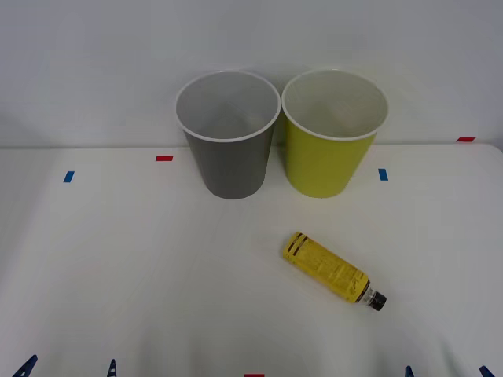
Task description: Put cans in the gray bin and PET bottles in the light green bin.
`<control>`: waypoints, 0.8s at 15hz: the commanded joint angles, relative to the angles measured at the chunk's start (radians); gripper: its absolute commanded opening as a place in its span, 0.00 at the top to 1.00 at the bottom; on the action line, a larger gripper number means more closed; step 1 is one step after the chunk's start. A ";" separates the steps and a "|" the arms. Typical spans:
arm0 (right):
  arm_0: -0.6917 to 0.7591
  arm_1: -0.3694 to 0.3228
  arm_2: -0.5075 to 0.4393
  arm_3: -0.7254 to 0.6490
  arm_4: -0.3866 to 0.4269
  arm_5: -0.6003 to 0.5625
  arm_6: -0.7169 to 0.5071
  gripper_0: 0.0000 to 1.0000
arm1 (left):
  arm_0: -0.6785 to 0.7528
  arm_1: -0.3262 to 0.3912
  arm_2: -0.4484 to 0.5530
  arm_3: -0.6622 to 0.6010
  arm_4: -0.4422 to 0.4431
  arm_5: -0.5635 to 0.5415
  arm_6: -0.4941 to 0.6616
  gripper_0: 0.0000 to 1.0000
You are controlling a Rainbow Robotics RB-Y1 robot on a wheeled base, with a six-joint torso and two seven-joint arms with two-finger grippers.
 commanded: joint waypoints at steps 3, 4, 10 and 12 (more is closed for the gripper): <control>0.000 0.000 0.000 0.000 0.000 0.000 0.000 0.00 | 0.000 0.000 0.000 0.000 0.000 0.000 0.000 0.01; 0.000 0.000 0.000 0.000 0.000 0.000 0.000 0.00 | 0.000 0.000 0.000 0.000 0.000 0.000 0.000 0.01; 0.000 0.000 0.000 0.000 0.000 0.000 0.000 0.00 | 0.000 0.000 0.000 0.000 0.000 0.000 0.000 0.01; 0.000 0.000 0.000 0.000 0.000 0.000 0.000 0.00 | 0.000 0.000 0.000 0.000 0.000 0.000 0.000 0.01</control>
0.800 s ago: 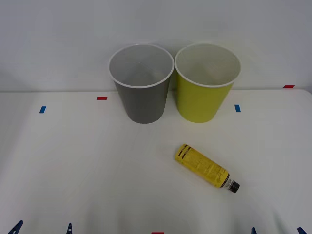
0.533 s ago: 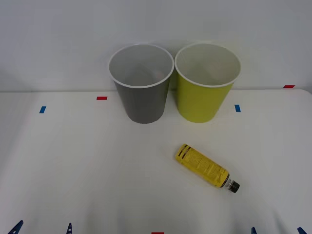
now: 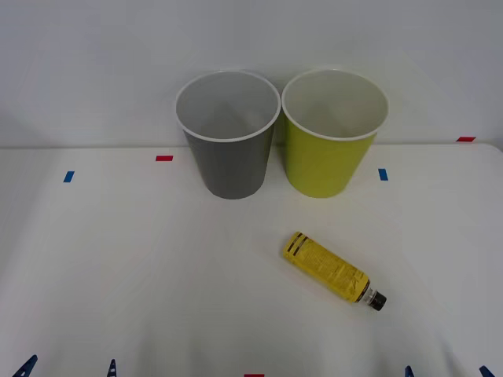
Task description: Put cans in the gray bin and PET bottles in the light green bin.
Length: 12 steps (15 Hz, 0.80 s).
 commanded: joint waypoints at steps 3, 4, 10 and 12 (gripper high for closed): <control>0.000 0.000 0.000 0.000 0.000 0.000 0.000 0.00 | 0.000 0.000 0.000 0.000 0.000 0.000 0.000 0.00; 0.000 0.000 0.000 0.000 0.000 0.000 0.000 0.00 | 0.000 0.000 0.000 0.000 0.000 0.000 0.000 0.00; 0.000 0.000 0.000 0.000 0.000 0.000 0.000 0.00 | 0.000 0.000 0.000 0.000 0.000 0.000 0.000 0.01; 0.000 0.000 0.000 0.000 0.000 0.000 0.000 0.00 | 0.000 0.000 0.000 0.000 0.000 0.000 0.000 0.01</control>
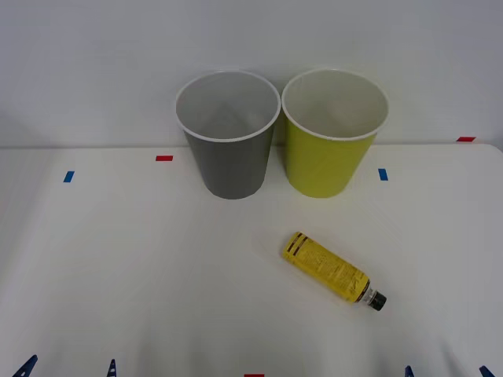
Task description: Put cans in the gray bin and PET bottles in the light green bin.
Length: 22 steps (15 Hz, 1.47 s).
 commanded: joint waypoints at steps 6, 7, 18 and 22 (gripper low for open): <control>0.000 0.000 0.000 0.000 0.000 0.000 0.000 0.00 | 0.000 0.000 0.000 0.000 0.000 0.000 0.000 0.01; 0.000 0.000 0.000 0.000 0.000 0.000 0.000 0.00 | 0.000 0.000 0.000 0.000 0.000 0.000 0.000 0.00; -0.014 0.028 0.012 0.020 0.003 -0.008 0.008 0.00 | 0.000 0.000 0.000 0.000 0.000 0.000 0.000 0.00; 0.012 0.011 0.003 -0.114 -0.012 0.124 0.009 0.00 | 0.000 0.000 0.000 0.000 0.000 0.000 0.000 0.01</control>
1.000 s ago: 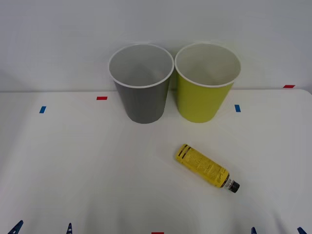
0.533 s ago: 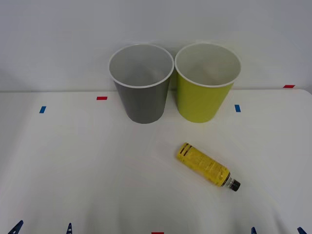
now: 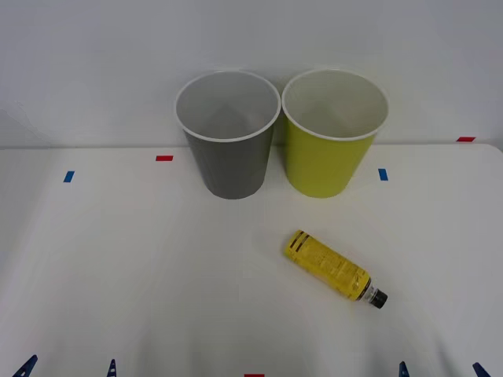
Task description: Put cans in the gray bin and PET bottles in the light green bin.
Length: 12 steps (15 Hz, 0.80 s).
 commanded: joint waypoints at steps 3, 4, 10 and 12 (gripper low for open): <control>0.013 -0.037 -0.012 -0.179 -0.016 0.209 0.007 0.00 | 0.000 0.000 0.000 0.000 0.000 0.000 0.000 0.00; 0.016 -0.042 -0.017 -0.219 -0.019 0.256 0.007 0.00 | 0.000 0.000 0.000 0.000 0.000 0.000 0.000 0.00; -0.019 -0.111 -0.089 -0.519 -0.056 0.729 -0.021 0.00 | 0.000 0.000 0.000 0.000 0.000 0.000 0.000 0.00; -0.079 -0.119 -0.121 -0.547 -0.064 0.833 -0.039 0.00 | 0.000 0.000 0.000 0.000 0.000 0.000 0.000 0.01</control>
